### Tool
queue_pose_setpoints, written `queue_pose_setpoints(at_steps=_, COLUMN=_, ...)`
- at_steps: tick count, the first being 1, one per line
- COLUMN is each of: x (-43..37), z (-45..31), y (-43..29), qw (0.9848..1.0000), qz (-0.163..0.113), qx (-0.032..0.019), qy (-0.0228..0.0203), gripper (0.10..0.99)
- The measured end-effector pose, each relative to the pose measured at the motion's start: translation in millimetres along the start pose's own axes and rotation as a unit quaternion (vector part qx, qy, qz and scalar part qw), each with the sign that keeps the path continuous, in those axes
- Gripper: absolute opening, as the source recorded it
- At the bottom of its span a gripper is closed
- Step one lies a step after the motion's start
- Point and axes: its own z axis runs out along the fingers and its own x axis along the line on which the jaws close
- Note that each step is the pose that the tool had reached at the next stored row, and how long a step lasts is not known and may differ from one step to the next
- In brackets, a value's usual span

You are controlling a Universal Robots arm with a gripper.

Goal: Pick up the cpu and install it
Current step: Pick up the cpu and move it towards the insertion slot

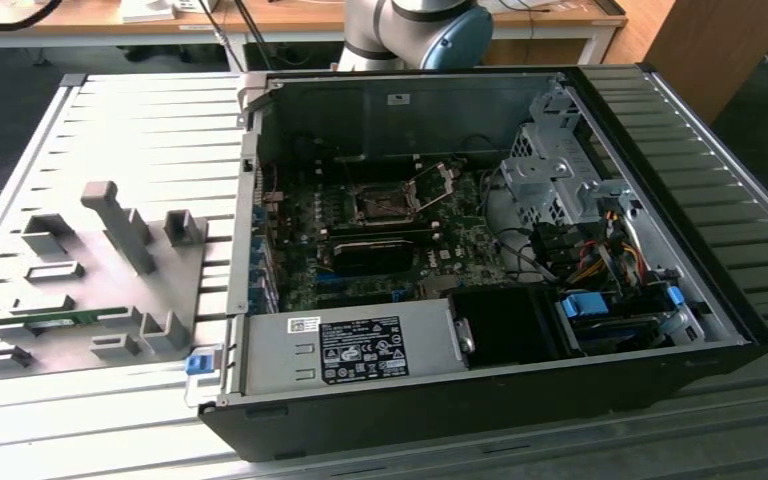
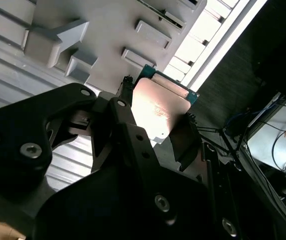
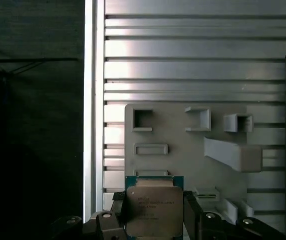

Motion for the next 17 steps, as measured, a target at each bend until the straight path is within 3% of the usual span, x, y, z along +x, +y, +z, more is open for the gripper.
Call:
queue_pose_setpoints(at_steps=5, x=0.1, z=-11.8, y=0.3, qw=1.0000, qz=0.000, qx=0.0000, qy=0.0001, gripper=0.545)
queue_pose_setpoints(at_steps=17, x=0.1, z=-21.2, y=0.8, qw=1.0000, qz=0.001, qx=0.0000, qy=-0.0024, gripper=0.545)
